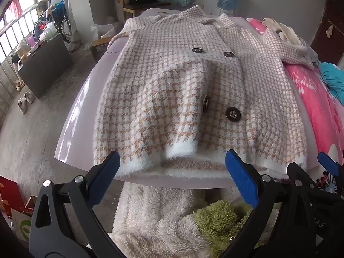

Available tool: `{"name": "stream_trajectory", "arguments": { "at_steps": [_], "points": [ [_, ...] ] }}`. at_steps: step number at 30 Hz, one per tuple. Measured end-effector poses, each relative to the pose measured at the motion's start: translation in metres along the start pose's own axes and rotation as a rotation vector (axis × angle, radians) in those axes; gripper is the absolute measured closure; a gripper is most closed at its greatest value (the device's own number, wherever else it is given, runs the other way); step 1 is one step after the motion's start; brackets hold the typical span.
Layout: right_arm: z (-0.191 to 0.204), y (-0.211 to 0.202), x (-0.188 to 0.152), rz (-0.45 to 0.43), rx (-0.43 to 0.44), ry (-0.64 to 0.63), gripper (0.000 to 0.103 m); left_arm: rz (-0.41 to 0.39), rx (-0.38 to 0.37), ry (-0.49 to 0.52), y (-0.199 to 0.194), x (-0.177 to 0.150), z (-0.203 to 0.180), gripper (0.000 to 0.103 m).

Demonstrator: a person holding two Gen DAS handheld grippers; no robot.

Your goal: Fold large clothes

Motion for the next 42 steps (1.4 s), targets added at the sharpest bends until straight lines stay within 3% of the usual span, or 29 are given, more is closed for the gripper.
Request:
{"name": "stream_trajectory", "arguments": {
  "at_steps": [42],
  "points": [
    [0.0009, -0.0057, 0.0009, -0.009, -0.011, 0.001, 0.006, -0.004, -0.007, -0.005, -0.0030, 0.0016, -0.0034, 0.008]
  ]
}}
Point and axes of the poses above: each gripper's, at about its wrist camera, not at the fingertips, and y roughly the way its jaws point, z to its left, x to its top, the point moved 4 cm from there along y, roughly the way its jaws point, and after that the axes turned 5 degrees about x, right-handed, at the moved point
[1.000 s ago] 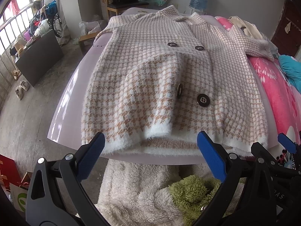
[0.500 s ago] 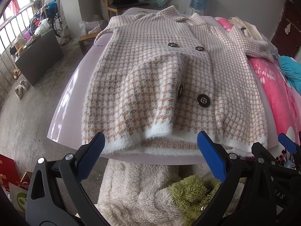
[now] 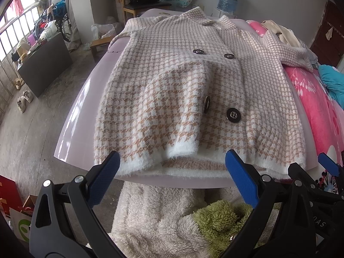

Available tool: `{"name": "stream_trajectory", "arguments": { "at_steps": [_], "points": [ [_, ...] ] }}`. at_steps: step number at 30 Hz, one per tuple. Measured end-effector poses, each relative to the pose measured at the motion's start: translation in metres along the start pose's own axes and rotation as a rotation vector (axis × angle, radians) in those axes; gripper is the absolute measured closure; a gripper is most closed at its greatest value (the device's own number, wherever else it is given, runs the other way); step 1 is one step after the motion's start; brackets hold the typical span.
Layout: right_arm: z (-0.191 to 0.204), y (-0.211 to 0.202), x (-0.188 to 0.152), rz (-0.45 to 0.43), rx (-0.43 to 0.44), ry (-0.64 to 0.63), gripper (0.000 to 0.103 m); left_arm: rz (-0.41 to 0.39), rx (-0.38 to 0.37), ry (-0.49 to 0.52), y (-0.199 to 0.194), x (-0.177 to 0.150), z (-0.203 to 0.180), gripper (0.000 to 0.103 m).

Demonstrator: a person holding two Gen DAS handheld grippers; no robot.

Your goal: Fold large clothes

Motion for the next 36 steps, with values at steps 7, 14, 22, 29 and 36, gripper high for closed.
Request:
{"name": "stream_trajectory", "arguments": {
  "at_steps": [7, 14, 22, 29, 36],
  "points": [
    [0.001, 0.002, -0.001, 0.003, 0.001, 0.001, 0.006, 0.000, -0.001, 0.000, 0.000, 0.001, 0.001, 0.008],
    [0.001, 0.003, -0.001, 0.004, 0.002, 0.003, 0.006, -0.001, -0.003, 0.000, 0.000, 0.001, 0.001, 0.008],
    [0.001, 0.002, -0.001, 0.003, 0.003, 0.003, 0.006, 0.000, -0.002, -0.001, -0.002, 0.002, 0.003, 0.008],
    [0.001, 0.001, 0.000, 0.000, -0.001, 0.001, 0.006, -0.001, -0.003, -0.002, -0.006, 0.003, 0.012, 0.008],
    [0.002, -0.001, 0.011, -0.025, -0.027, -0.007, 0.006, -0.018, 0.005, 0.003, -0.004, 0.014, 0.020, 0.008]
  ]
}}
Point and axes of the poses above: each gripper's, at about its wrist camera, not at the fingertips, and y roughly the way its jaws point, z to its left, x to its top, the point moved 4 cm from there along y, roughly the way its jaws point, and after that the axes turned 5 degrees about x, right-handed, at the moved point
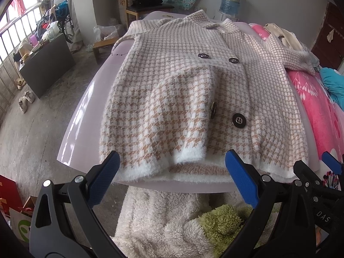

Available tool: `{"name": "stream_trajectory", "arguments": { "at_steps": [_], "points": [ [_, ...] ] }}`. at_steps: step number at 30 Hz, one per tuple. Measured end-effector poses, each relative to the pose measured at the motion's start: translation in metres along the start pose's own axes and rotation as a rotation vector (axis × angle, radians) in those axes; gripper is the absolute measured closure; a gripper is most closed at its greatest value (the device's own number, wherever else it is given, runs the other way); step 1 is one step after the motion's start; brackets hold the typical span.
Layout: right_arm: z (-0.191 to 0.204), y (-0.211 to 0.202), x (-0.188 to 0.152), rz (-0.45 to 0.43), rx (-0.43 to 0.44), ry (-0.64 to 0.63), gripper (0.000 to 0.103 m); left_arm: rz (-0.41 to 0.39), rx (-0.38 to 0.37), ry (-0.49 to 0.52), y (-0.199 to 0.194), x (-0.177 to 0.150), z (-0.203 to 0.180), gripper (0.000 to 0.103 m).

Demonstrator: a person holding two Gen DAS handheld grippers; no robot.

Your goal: Fold large clothes

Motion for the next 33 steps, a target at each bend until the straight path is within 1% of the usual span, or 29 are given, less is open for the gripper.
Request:
{"name": "stream_trajectory", "arguments": {
  "at_steps": [4, 8, 10, 13, 18, 23, 28, 33],
  "points": [
    [-0.001, -0.001, 0.010, -0.032, -0.014, 0.001, 0.006, -0.031, 0.014, 0.030, 0.003, 0.009, 0.003, 0.008],
    [-0.001, 0.000, 0.022, -0.072, -0.049, -0.017, 0.006, -0.047, 0.025, 0.064, 0.009, 0.023, 0.005, 0.008],
    [-0.002, 0.000, 0.030, -0.092, -0.066, -0.034, 0.006, -0.064, 0.044, 0.072, 0.011, 0.032, 0.006, 0.008],
    [-0.003, 0.001, 0.043, -0.120, -0.086, -0.067, 0.006, -0.086, 0.061, 0.073, 0.015, 0.044, 0.010, 0.008],
    [-0.008, 0.004, 0.071, -0.174, -0.091, -0.099, 0.006, -0.137, 0.085, 0.060, 0.022, 0.065, 0.016, 0.008],
    [-0.012, 0.007, 0.101, -0.223, -0.044, -0.096, 0.006, -0.178, 0.042, 0.049, 0.027, 0.088, 0.020, 0.008],
    [-0.011, 0.013, 0.124, -0.250, -0.009, -0.098, 0.006, -0.179, 0.001, 0.032, 0.031, 0.107, 0.020, 0.008],
    [-0.008, 0.022, 0.144, -0.259, 0.047, -0.100, 0.006, -0.191, -0.077, -0.016, 0.032, 0.127, 0.021, 0.008]
  ]
}}
Point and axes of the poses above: each gripper's, at about its wrist camera, not at the fingertips, and y roughly the way its jaws point, z to its left, x to its top, the point moved 4 cm from there along y, roughly the way its jaws point, and after that the axes turned 5 degrees about x, right-handed, at the moved point
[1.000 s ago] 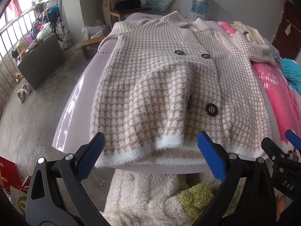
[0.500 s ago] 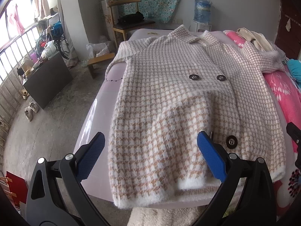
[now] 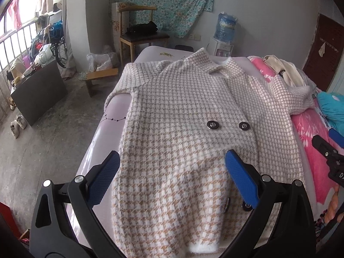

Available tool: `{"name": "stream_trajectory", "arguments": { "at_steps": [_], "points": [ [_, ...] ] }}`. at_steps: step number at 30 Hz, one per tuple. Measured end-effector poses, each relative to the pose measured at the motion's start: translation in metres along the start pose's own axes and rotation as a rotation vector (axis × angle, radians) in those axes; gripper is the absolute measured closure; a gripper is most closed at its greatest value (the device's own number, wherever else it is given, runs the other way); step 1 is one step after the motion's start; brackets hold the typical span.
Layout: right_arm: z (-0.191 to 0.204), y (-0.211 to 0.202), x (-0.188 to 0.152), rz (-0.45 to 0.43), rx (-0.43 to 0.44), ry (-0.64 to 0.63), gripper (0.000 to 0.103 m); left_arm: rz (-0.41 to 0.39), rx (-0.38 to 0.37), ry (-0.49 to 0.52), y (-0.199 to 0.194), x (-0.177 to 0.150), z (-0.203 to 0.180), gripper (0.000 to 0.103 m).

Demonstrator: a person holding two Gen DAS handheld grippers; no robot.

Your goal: Fold large clothes

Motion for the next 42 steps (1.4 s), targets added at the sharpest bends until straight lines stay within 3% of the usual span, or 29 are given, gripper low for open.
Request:
{"name": "stream_trajectory", "arguments": {
  "at_steps": [11, 20, 26, 34, 38, 42],
  "points": [
    [-0.001, 0.020, 0.032, -0.031, 0.036, -0.022, 0.006, -0.080, -0.080, -0.041, 0.009, 0.047, -0.007, 0.008],
    [0.004, 0.042, 0.049, -0.018, 0.112, -0.011, 0.006, -0.083, -0.115, -0.068, 0.028, 0.067, -0.007, 0.008],
    [0.012, 0.061, 0.058, -0.001, 0.162, -0.005, 0.006, -0.094, -0.098, -0.084, 0.039, 0.077, 0.005, 0.008],
    [0.033, 0.097, 0.068, 0.070, 0.268, -0.024, 0.006, -0.046, -0.024, -0.140, 0.059, 0.087, 0.035, 0.008],
    [0.046, 0.121, 0.074, 0.111, 0.329, -0.043, 0.006, -0.053, 0.033, -0.211, 0.069, 0.103, 0.069, 0.008],
    [0.064, 0.150, 0.077, 0.177, 0.404, -0.049, 0.006, -0.030, 0.039, -0.335, 0.093, 0.119, 0.115, 0.008]
  ]
}}
Point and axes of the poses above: each gripper's, at about its wrist camera, not at the fingertips, and y roughly the way its jaws point, z to its left, x to its top, the point moved 4 cm from there along y, roughly the way its jaws point, and after that the axes turned 5 degrees about x, right-handed, at the moved point
